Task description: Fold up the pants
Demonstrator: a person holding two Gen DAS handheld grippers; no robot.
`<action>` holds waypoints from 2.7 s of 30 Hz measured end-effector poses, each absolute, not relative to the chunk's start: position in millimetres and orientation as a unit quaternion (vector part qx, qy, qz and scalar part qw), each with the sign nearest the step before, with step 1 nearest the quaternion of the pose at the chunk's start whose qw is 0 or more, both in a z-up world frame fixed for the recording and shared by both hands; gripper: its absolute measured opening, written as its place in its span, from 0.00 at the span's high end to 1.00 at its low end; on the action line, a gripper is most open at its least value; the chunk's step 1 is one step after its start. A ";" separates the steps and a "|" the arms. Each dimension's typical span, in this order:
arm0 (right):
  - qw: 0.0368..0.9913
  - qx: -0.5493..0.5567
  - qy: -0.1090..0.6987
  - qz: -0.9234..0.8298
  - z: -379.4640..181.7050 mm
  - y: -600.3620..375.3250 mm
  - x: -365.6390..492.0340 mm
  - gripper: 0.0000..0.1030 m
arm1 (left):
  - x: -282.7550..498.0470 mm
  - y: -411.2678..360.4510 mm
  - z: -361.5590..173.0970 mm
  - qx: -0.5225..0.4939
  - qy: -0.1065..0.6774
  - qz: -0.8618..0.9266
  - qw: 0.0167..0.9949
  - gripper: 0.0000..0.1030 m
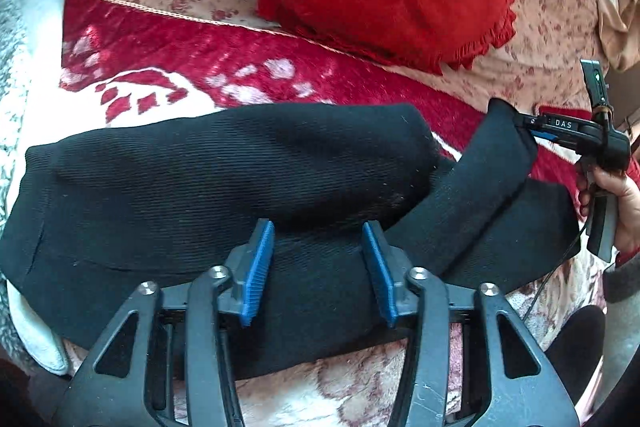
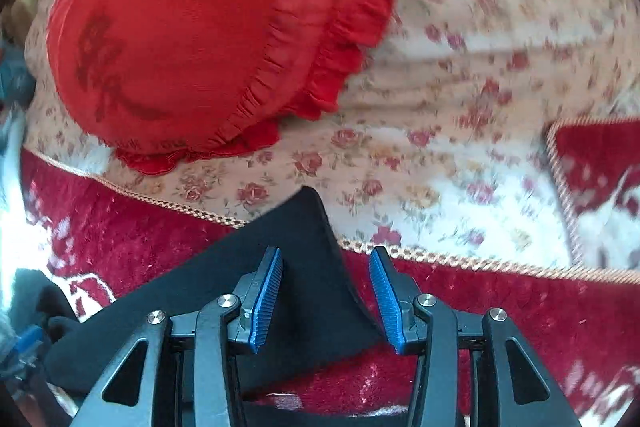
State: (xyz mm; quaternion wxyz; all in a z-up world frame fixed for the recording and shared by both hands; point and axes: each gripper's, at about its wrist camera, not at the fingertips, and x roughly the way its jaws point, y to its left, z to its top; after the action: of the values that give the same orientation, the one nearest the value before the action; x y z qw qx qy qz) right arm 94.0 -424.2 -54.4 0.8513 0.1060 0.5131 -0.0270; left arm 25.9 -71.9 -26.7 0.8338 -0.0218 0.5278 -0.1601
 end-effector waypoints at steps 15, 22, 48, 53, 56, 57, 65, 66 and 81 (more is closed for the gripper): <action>0.906 0.049 0.420 0.004 36.6 -412.6 -14.6 0.90 | 9.2 -75.5 -26.3 -0.033 0.534 -0.182 0.825 0.48; 0.870 0.039 0.491 -0.022 -15.9 -417.9 -54.8 0.91 | -0.4 -81.2 -27.5 -0.015 0.533 -0.176 0.828 0.48; 0.849 -0.019 0.522 -0.078 -50.3 -429.3 -53.1 0.97 | -13.9 -101.0 -31.0 0.020 0.534 -0.169 0.828 0.45; 0.855 0.002 0.510 -0.094 -34.1 -440.3 -58.5 0.95 | -15.3 -88.7 -19.0 -0.005 0.529 -0.169 0.831 0.45; 0.870 0.017 0.485 -0.079 -11.5 -431.3 -65.3 0.94 | -10.3 -78.7 -6.5 -0.015 0.513 -0.154 0.844 0.45; 0.876 0.026 0.477 -0.063 -5.1 -425.2 -65.5 0.94 | -7.1 -77.2 -4.3 -0.015 0.511 -0.151 0.846 0.45; 0.879 0.073 0.443 0.163 -5.1 -318.1 -18.0 0.74 | 28.9 -80.4 -9.3 0.014 0.514 -0.106 0.851 0.45; 0.877 0.069 0.441 0.177 -7.2 -301.9 -8.4 0.74 | 31.3 -76.1 -11.5 0.015 0.516 -0.098 0.851 0.45; 0.863 0.005 0.470 0.186 -57.3 -193.8 99.1 0.91 | 47.8 -27.6 -36.8 -0.010 0.506 -0.040 0.862 0.36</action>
State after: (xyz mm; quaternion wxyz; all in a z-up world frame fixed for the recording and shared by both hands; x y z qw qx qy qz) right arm 99.1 -193.8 -57.3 0.8628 0.0049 0.4701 0.1861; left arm 47.8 -27.6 -36.8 0.8615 -0.0104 0.5061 -0.0398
